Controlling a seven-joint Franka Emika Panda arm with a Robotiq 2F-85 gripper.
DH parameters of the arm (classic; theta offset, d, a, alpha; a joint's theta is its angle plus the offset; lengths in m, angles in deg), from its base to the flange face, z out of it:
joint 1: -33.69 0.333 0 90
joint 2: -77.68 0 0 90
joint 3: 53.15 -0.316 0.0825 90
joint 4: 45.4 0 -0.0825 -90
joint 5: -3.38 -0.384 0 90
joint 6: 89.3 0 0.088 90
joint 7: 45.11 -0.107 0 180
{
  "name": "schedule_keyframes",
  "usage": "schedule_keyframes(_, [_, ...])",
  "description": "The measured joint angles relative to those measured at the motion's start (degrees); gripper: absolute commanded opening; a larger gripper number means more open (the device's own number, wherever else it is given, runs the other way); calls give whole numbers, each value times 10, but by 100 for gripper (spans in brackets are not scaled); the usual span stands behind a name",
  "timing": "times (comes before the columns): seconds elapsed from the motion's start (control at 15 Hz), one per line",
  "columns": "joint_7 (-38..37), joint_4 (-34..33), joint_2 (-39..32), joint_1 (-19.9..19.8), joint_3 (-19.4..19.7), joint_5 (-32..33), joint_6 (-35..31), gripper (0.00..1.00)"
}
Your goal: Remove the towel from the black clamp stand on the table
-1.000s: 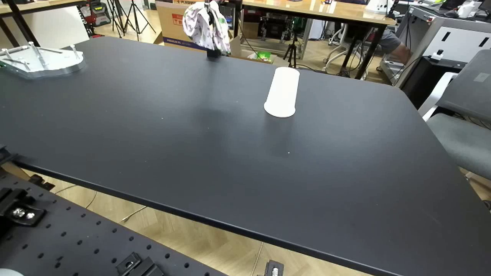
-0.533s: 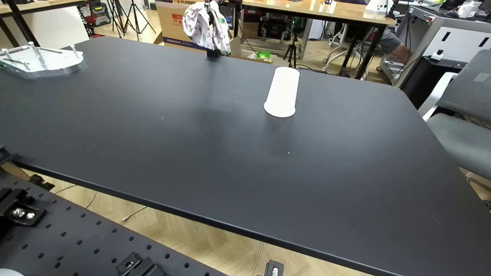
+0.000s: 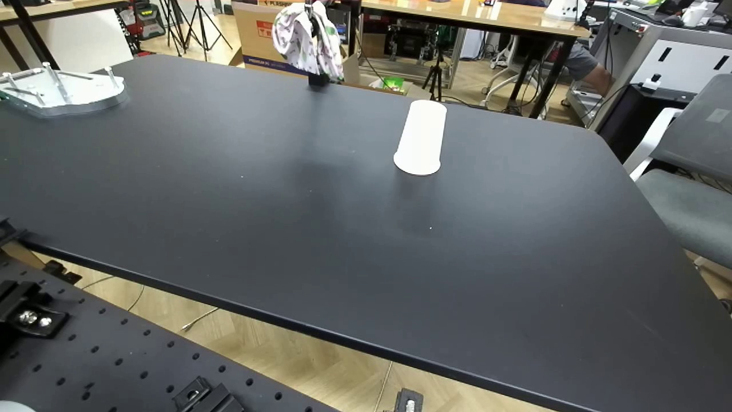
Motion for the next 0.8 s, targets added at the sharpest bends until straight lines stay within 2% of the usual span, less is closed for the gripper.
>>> schedule_keyframes(0.33, [-103,-12,-52,-36,28,53,-111,100])
schedule_keyframes(0.8, [-279,-60,-146,-23,32,94,-218,100])
